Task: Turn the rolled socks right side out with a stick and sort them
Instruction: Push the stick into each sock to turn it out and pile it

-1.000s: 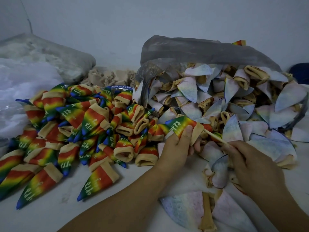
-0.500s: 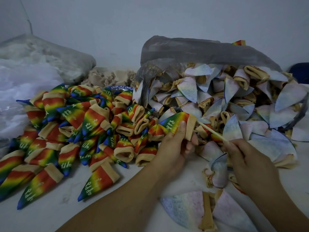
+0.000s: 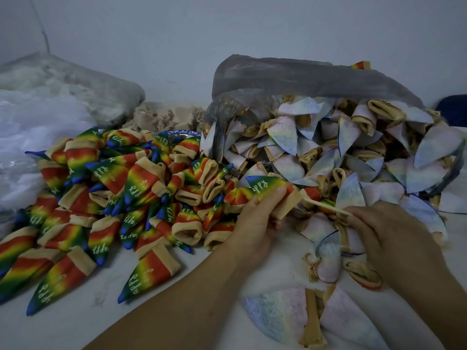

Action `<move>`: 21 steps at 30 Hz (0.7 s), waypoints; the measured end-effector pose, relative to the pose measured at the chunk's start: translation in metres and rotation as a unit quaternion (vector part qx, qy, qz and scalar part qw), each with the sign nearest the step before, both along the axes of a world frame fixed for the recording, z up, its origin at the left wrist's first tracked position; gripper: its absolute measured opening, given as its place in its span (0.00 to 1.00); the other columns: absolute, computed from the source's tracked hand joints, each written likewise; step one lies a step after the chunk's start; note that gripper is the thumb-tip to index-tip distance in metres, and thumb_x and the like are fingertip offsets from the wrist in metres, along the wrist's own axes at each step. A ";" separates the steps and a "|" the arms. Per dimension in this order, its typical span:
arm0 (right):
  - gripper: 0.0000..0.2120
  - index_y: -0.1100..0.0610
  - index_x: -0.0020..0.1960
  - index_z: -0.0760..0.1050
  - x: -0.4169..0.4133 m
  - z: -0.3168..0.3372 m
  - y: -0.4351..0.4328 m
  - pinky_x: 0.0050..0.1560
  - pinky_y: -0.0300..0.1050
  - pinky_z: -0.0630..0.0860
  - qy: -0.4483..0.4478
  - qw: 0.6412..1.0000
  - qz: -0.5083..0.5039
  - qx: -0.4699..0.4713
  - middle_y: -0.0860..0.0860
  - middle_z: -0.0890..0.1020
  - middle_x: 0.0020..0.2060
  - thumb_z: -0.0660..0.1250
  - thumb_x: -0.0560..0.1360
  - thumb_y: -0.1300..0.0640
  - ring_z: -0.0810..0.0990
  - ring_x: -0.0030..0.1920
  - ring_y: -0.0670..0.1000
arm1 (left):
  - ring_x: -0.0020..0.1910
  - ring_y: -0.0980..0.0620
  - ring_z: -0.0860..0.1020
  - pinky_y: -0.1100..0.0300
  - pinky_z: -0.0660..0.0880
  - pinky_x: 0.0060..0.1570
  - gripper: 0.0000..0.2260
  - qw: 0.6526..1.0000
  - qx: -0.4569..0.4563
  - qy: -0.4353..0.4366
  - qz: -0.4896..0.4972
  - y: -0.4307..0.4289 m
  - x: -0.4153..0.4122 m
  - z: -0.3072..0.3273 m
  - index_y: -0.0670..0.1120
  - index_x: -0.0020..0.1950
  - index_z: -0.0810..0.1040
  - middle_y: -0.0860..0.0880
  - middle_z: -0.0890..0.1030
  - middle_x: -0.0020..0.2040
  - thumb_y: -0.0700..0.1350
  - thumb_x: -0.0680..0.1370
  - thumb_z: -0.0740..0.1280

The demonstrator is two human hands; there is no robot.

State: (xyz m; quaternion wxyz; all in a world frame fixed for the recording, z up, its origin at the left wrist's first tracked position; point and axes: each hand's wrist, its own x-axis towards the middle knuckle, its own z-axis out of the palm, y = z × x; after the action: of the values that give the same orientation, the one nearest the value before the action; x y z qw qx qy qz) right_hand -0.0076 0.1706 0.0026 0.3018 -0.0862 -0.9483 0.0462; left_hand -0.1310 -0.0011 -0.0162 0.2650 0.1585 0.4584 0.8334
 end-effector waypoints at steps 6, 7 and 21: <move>0.10 0.59 0.47 0.81 -0.002 -0.002 -0.007 0.29 0.51 0.70 0.021 0.996 -0.002 0.087 0.56 0.75 0.32 0.64 0.69 0.64 0.73 0.31 0.59 | 0.58 0.49 0.81 0.48 0.73 0.66 0.31 0.971 -0.200 0.085 0.104 -0.001 0.006 0.000 0.48 0.52 0.85 0.50 0.85 0.52 0.72 0.66 0.69; 0.09 0.60 0.46 0.81 -0.003 -0.002 -0.008 0.28 0.52 0.71 0.021 0.997 0.004 0.079 0.56 0.76 0.31 0.67 0.68 0.68 0.73 0.30 0.60 | 0.56 0.53 0.80 0.49 0.71 0.68 0.29 0.954 -0.238 0.128 0.126 0.000 0.006 -0.001 0.50 0.49 0.85 0.54 0.85 0.47 0.73 0.69 0.65; 0.15 0.55 0.49 0.79 -0.002 -0.007 -0.013 0.31 0.42 0.67 0.031 0.996 0.045 -0.077 0.44 0.74 0.34 0.56 0.81 0.50 0.74 0.33 0.50 | 0.39 0.71 0.77 0.78 0.68 0.46 0.26 0.923 -0.262 0.234 0.158 0.003 0.017 -0.001 0.49 0.37 0.81 0.66 0.80 0.30 0.66 0.77 0.53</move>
State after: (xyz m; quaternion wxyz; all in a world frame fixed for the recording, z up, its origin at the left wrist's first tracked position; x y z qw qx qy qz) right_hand -0.0097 0.1580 -0.0044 0.3208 -0.0650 -0.9352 0.1352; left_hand -0.1143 0.0021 -0.0170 0.0474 0.1994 0.7281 0.6541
